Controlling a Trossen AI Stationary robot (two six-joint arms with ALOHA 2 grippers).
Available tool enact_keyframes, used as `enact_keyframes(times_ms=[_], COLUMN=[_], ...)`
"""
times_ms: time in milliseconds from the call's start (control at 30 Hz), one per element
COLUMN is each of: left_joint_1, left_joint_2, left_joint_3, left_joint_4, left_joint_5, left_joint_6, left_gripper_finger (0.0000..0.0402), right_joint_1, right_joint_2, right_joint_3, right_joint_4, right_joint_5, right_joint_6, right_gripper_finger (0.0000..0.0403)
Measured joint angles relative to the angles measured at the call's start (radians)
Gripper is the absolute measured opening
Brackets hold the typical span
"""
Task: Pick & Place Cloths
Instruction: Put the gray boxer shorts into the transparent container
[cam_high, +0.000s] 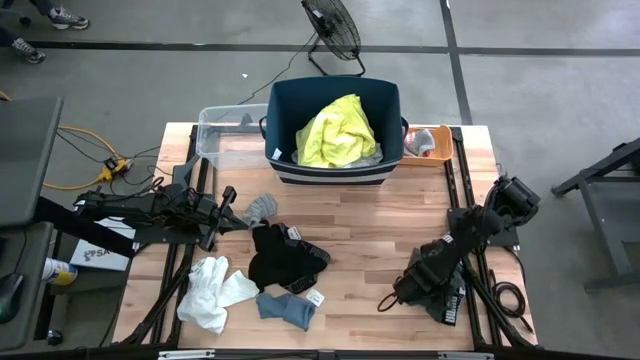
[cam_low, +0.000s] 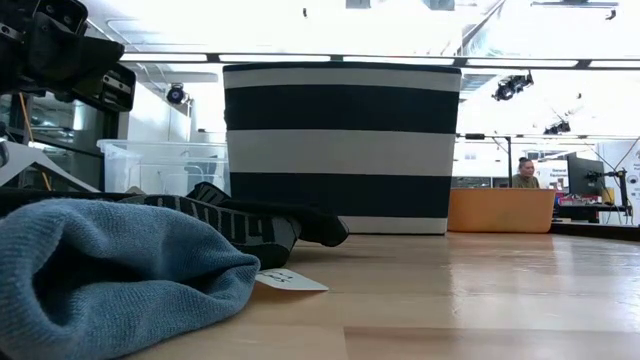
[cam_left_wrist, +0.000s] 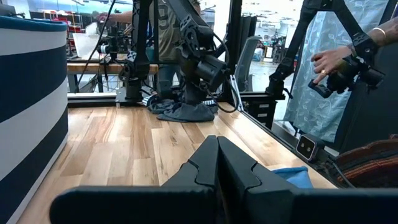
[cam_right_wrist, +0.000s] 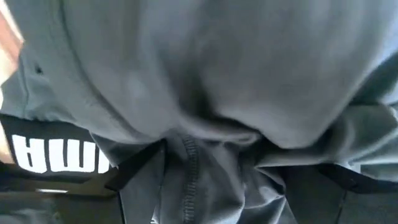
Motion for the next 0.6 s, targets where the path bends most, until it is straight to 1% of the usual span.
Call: enact_keyframes(times_ms=[167,267,367,467,533,600], left_joint_1=[0.0,0.0,0.0,0.0,0.0,0.0], left_joint_2=[0.0,0.0,0.0,0.0,0.0,0.0], left_joint_3=[0.0,0.0,0.0,0.0,0.0,0.0], left_joint_4=[0.0,0.0,0.0,0.0,0.0,0.0], left_joint_5=[0.0,0.0,0.0,0.0,0.0,0.0], left_joint_6=[0.0,0.0,0.0,0.0,0.0,0.0], left_gripper_finger=[0.0001,0.0001,0.0001,0.0001,0.0001,0.0001], right_joint_1=[0.011,0.011,0.012,0.014,0.013,0.013], right_joint_2=[0.009,0.008,0.008,0.007,0.005,0.002], right_joint_3=[-0.031,-0.048,-0.062,-0.078,-0.096,-0.115], right_joint_4=[0.06,0.068,0.069,0.092,0.126,0.164], right_joint_5=[-0.006,-0.008,-0.009,-0.013,-0.035,-0.059], right_joint_6=[0.048,0.107,0.143,0.143,0.145,0.152], right_gripper_finger=[0.0284,0.0295,0.0323,0.0358,0.0377,0.0388])
